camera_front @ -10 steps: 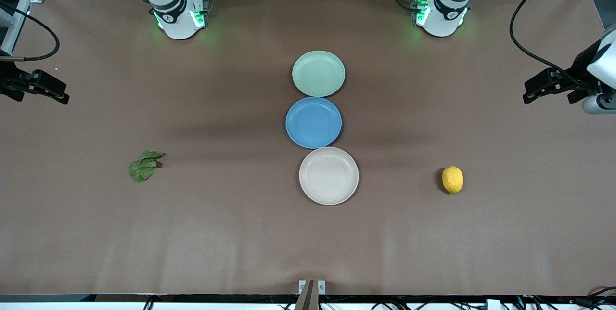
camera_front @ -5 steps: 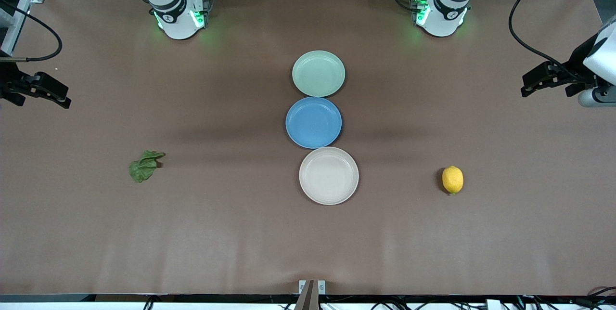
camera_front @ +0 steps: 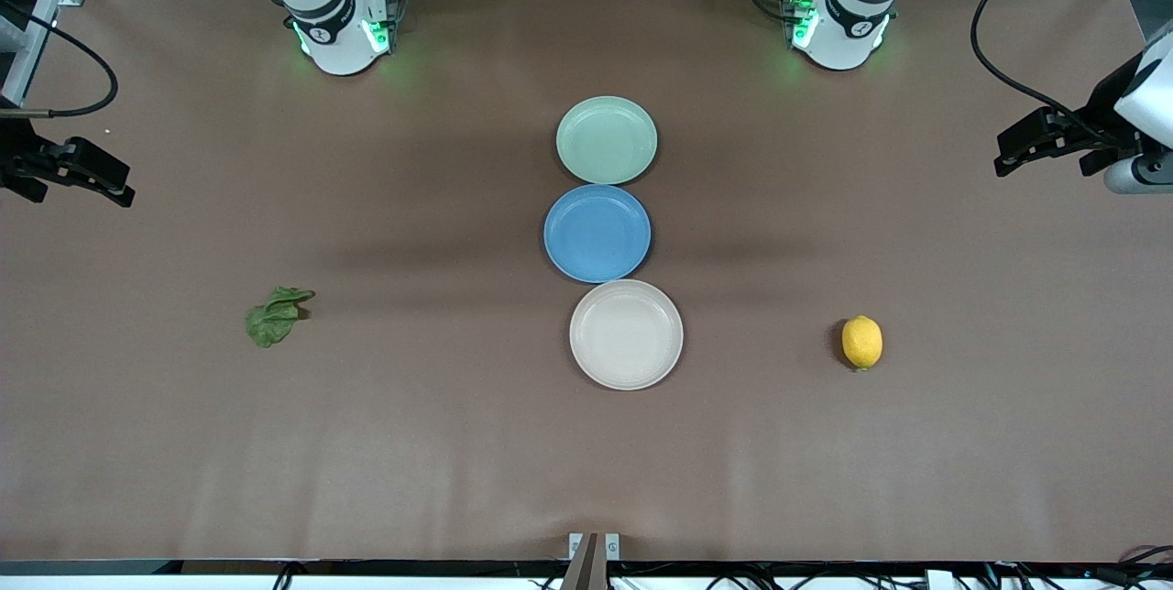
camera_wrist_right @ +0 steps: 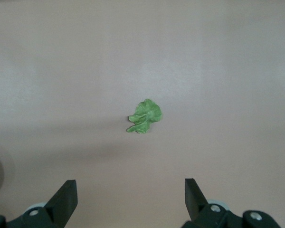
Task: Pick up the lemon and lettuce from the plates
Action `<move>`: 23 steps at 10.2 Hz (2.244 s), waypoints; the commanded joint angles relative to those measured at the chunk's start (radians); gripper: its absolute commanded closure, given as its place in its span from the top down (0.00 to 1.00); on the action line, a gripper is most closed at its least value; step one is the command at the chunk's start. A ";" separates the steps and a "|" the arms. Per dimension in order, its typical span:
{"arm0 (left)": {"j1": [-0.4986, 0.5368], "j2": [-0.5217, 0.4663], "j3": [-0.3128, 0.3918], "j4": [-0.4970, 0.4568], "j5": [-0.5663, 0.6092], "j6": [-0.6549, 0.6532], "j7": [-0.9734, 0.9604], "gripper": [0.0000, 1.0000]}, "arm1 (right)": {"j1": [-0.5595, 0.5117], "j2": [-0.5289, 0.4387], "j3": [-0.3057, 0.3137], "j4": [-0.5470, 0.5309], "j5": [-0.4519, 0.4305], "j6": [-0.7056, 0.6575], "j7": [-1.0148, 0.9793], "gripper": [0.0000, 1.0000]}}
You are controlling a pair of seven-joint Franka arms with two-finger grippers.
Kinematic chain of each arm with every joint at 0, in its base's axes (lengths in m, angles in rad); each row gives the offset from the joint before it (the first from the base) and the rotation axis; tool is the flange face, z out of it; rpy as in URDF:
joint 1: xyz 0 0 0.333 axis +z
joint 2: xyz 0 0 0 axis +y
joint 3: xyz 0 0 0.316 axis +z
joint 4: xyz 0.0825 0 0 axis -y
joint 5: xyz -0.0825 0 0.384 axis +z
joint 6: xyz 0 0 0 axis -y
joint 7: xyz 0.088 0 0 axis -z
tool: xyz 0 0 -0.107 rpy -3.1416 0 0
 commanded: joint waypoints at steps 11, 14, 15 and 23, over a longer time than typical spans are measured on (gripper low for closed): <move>0.003 -0.051 -0.004 -0.012 -0.019 -0.053 -0.023 1.00 | 0.004 -0.022 0.003 -0.001 0.019 -0.012 0.006 1.00; 0.000 -0.051 -0.006 -0.012 -0.019 -0.053 -0.034 1.00 | 0.004 -0.024 0.006 -0.001 0.021 -0.014 0.004 1.00; 0.000 -0.051 -0.006 -0.010 -0.018 -0.053 -0.034 1.00 | 0.004 -0.024 0.006 -0.001 0.021 -0.014 0.004 1.00; -0.004 -0.033 -0.006 0.011 -0.012 -0.053 -0.030 1.00 | 0.012 -0.025 0.008 0.000 0.021 -0.043 0.004 1.00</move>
